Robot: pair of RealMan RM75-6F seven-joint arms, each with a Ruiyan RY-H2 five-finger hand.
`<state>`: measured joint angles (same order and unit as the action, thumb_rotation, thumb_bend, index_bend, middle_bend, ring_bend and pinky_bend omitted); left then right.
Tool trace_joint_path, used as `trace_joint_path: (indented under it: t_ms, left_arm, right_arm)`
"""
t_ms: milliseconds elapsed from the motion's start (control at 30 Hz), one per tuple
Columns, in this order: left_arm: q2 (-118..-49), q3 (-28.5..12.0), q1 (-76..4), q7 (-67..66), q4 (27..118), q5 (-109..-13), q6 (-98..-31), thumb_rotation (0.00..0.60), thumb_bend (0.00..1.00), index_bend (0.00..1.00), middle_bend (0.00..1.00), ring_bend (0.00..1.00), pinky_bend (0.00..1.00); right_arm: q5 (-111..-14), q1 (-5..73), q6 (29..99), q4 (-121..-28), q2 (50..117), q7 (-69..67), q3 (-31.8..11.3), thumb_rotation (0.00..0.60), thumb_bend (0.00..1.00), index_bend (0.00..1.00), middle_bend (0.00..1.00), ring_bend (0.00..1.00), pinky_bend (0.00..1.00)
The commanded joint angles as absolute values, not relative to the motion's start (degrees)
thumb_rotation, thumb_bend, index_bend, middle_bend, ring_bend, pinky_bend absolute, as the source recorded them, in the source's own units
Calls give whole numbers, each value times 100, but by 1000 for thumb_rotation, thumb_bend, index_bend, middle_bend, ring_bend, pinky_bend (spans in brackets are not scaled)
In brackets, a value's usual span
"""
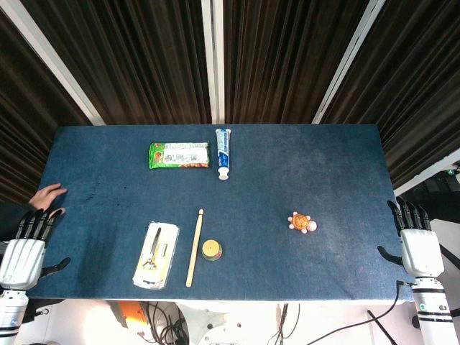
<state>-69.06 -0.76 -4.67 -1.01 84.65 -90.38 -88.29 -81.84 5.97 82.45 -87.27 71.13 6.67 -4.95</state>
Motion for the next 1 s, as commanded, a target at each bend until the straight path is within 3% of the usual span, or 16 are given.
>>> trace_joint_path:
  t_ms: [33, 400, 700, 1000]
  left_arm:
    - [-6907, -75, -466, -98, 8463, -9035, -8828, 600, 60, 58, 0, 0, 0]
    - [-6905, -74, -431, -106, 8460, -9015, -8862, 600, 60, 59, 0, 0, 0]
    - [-6907, -87, -476, -58, 8455, -9015, -8796, 600, 60, 60, 0, 0, 0]
    - [-6916, -73, -497, 19, 8391, -8996, -8730, 600, 60, 59, 0, 0, 0]
  right_arm:
    - [-8179, 600, 8235, -8723, 7117, 675, -494, 600, 71, 0, 0, 0, 0]
    - [-8170, 701, 8061, -8721, 7118, 723, -495, 600, 71, 0, 0, 0, 0]
    - [-8082, 1261, 7229, -8841, 7195, 1367, -535, 600, 71, 0, 51, 0, 0]
    - [-7956, 1967, 6543, -8675, 7798, 2293, -680, 600, 91, 15, 134, 0, 0]
